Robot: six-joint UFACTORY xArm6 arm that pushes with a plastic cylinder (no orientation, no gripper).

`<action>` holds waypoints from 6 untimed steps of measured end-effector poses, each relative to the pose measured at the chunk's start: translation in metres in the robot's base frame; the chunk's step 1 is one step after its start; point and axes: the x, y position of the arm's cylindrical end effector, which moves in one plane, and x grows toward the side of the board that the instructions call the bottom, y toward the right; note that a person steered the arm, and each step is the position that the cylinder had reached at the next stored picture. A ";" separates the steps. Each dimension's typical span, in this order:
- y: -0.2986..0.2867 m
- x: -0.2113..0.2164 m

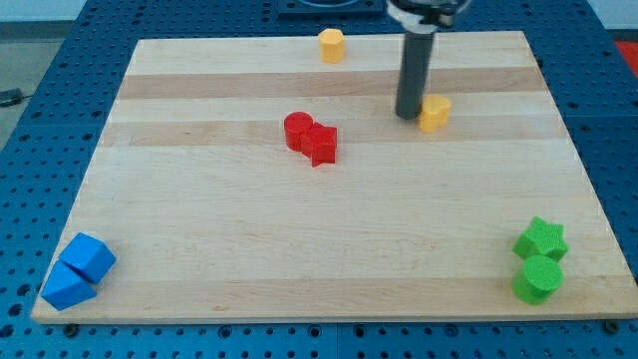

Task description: Place the arm above the red circle

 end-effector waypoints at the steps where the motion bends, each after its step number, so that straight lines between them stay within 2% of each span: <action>1: 0.033 0.000; 2: 0.058 0.004; 4: 0.057 -0.004; 6: -0.049 -0.004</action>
